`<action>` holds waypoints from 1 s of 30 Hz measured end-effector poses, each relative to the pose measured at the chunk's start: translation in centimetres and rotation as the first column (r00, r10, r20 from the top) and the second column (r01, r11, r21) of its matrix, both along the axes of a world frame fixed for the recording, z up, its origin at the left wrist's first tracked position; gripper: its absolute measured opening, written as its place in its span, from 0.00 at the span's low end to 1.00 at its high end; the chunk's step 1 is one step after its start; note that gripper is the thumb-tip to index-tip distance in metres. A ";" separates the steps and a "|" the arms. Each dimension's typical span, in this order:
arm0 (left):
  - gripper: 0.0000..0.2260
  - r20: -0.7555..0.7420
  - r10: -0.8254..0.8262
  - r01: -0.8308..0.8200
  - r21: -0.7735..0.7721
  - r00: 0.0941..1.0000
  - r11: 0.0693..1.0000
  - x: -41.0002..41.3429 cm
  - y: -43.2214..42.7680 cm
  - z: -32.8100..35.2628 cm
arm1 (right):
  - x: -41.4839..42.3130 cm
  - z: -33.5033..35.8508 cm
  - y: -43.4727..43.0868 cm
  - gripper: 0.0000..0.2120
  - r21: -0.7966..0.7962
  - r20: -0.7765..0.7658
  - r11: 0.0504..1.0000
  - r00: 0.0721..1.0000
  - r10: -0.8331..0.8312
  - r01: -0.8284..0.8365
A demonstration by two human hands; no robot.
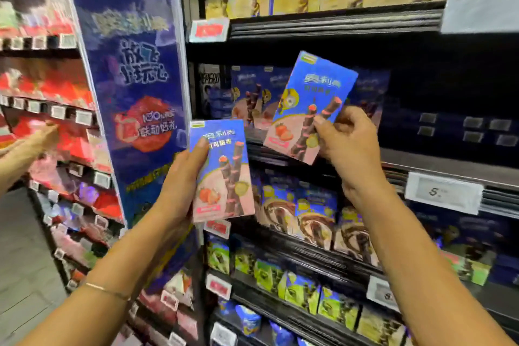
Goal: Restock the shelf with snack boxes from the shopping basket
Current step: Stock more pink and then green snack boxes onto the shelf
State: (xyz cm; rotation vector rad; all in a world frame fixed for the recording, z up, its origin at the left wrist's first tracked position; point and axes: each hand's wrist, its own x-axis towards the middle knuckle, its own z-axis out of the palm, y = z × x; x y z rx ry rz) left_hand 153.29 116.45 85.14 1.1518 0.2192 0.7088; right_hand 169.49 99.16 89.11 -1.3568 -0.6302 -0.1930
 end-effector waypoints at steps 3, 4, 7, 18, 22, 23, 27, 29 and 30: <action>0.35 0.031 -0.056 0.057 -0.014 0.998 0.998 0.3 1.9 0.4 | 2.4 0.7 4.1 0.10 -0.045 0.044 0.991 0.991 -0.126 0.128; 0.35 0.041 -0.065 0.066 -0.013 0.997 0.998 0.5 2.5 0.5 | 3.0 0.8 5.5 0.11 -0.071 0.071 0.982 0.982 -0.172 0.177; 0.36 0.073 -0.118 0.121 -0.049 0.990 0.991 0.9 4.2 0.4 | 4.3 1.0 9.7 0.18 -0.175 0.145 0.934 0.947 -0.287 0.310; 0.31 0.075 -0.159 0.167 -0.105 0.984 0.980 2.0 8.0 0.3 | 3.8 1.4 18.0 0.15 -0.370 0.307 0.822 0.892 -0.332 0.433; 0.33 0.065 -0.186 0.192 -0.097 0.980 0.977 2.0 8.5 0.0 | 3.7 1.5 18.9 0.16 -0.420 0.327 0.785 0.882 -0.338 0.456; 0.34 0.066 -0.188 0.194 -0.092 0.980 0.977 1.9 8.5 0.0 | 3.8 1.5 19.1 0.16 -0.429 0.331 0.774 0.878 -0.345 0.466; 0.33 0.043 -0.181 0.183 -0.066 0.983 0.981 2.0 8.7 -0.2 | 4.2 1.7 19.4 0.16 -0.446 0.331 0.760 0.876 -0.350 0.472; 0.33 0.018 -0.171 0.172 -0.047 0.985 0.984 2.2 8.8 -0.4 | 4.4 1.7 19.4 0.16 -0.446 0.329 0.762 0.878 -0.349 0.470; 0.34 0.013 -0.165 0.166 -0.035 0.986 0.986 2.2 8.8 -0.4 | 4.4 1.6 19.4 0.16 -0.444 0.330 0.762 0.877 -0.349 0.470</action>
